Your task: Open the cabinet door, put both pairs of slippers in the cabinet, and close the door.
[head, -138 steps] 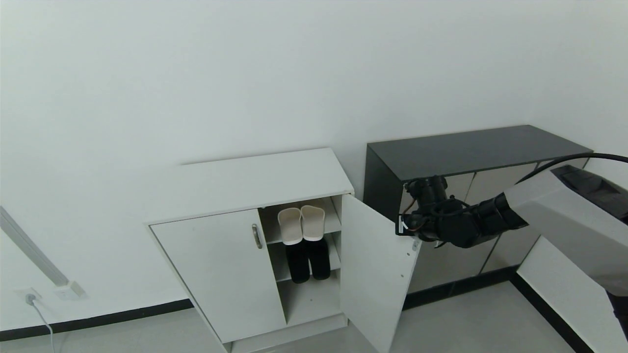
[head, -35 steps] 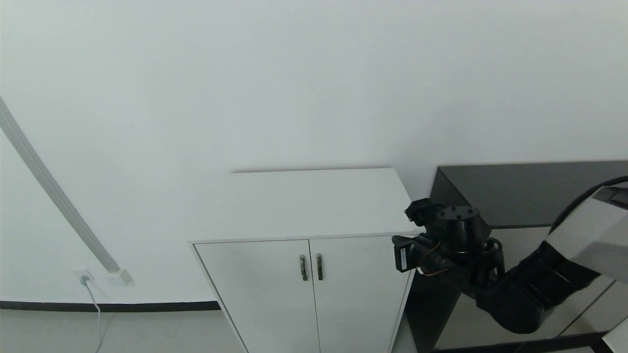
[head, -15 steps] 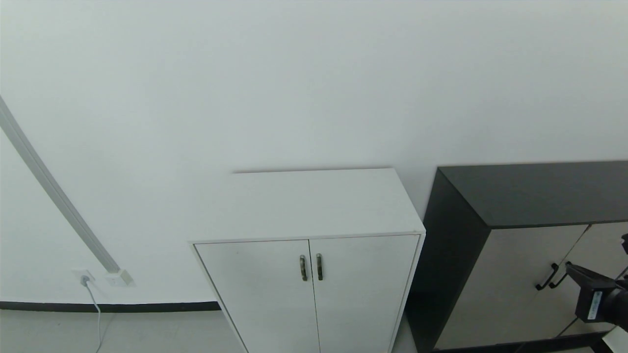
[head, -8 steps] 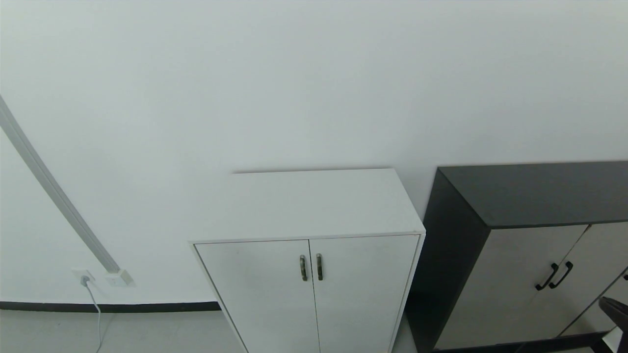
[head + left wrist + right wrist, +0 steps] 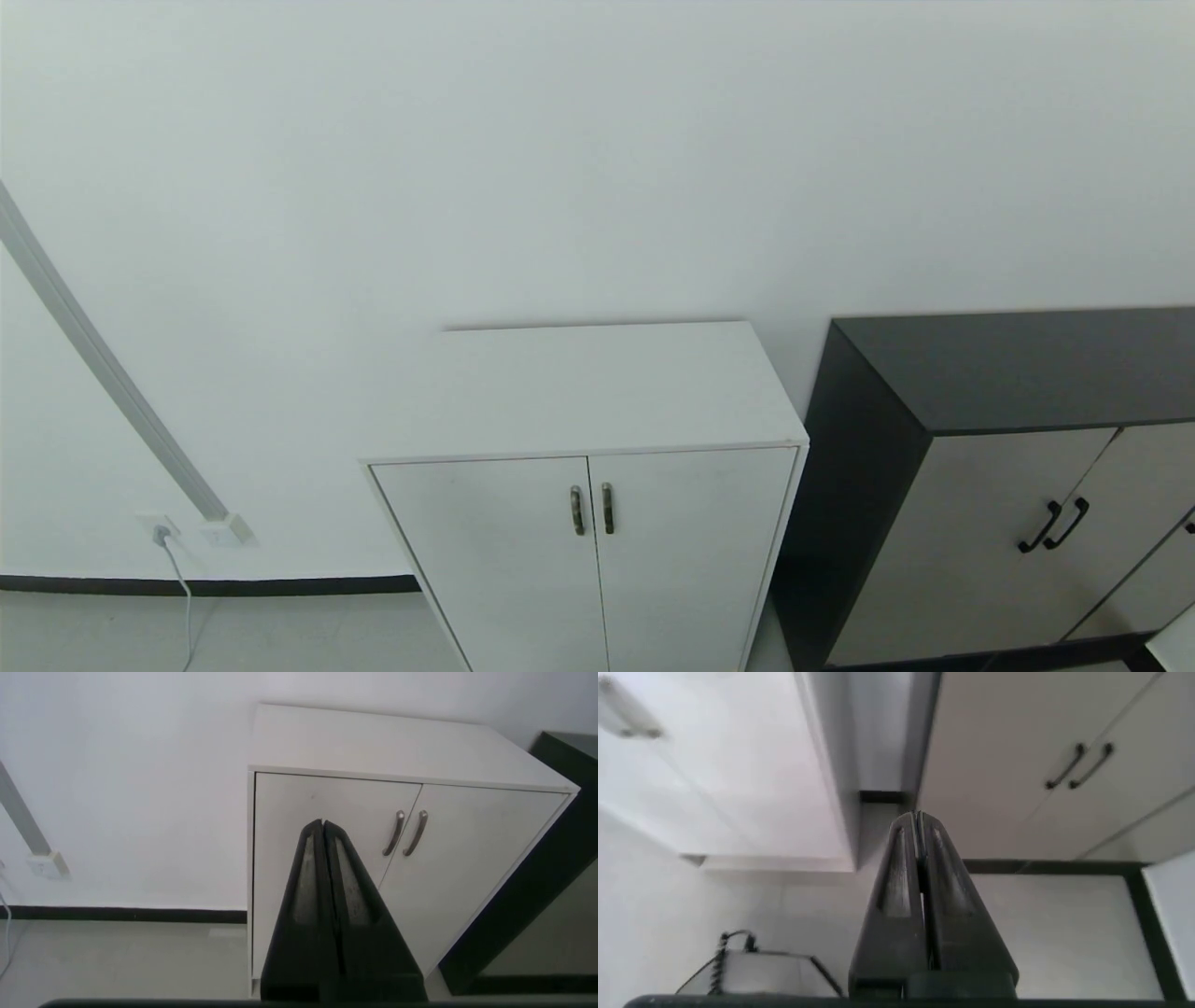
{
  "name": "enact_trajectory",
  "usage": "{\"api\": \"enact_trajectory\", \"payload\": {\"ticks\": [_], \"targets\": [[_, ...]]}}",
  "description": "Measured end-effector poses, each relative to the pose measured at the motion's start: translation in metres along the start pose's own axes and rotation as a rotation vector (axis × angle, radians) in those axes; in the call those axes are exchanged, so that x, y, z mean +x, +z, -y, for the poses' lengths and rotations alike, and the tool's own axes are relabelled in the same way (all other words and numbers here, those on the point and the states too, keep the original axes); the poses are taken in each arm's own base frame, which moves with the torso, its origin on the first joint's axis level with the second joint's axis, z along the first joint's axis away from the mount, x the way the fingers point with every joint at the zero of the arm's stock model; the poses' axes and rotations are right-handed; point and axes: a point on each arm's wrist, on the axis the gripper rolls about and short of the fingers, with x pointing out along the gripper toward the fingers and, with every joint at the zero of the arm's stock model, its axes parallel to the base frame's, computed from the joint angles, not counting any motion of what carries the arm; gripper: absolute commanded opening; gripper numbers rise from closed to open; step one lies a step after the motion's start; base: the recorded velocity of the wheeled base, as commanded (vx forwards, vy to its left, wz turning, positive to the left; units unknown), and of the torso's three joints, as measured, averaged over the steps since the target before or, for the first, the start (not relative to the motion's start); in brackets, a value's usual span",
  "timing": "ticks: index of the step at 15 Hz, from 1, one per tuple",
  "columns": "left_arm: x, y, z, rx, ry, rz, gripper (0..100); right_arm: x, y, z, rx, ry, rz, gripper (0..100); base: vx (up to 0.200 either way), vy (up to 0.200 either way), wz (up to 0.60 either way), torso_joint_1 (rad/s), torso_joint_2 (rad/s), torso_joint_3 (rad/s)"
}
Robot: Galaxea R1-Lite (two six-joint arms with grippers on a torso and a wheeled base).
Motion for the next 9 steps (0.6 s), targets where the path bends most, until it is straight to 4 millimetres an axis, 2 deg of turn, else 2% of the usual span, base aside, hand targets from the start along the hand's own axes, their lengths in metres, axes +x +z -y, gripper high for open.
{"api": "enact_trajectory", "payload": {"ticks": [4,9], "targets": [[0.0,0.0,0.0,0.0,-0.001,0.0,0,-0.011,-0.016,-0.003,-0.012,0.056,-0.007,0,0.0,0.0,0.0,0.0,0.0,0.0],[0.0,0.0,0.0,0.0,-0.001,0.0,0,-0.016,-0.023,-0.003,-0.02,0.075,0.029,0,0.0,0.0,0.0,0.0,0.0,0.0]]}}
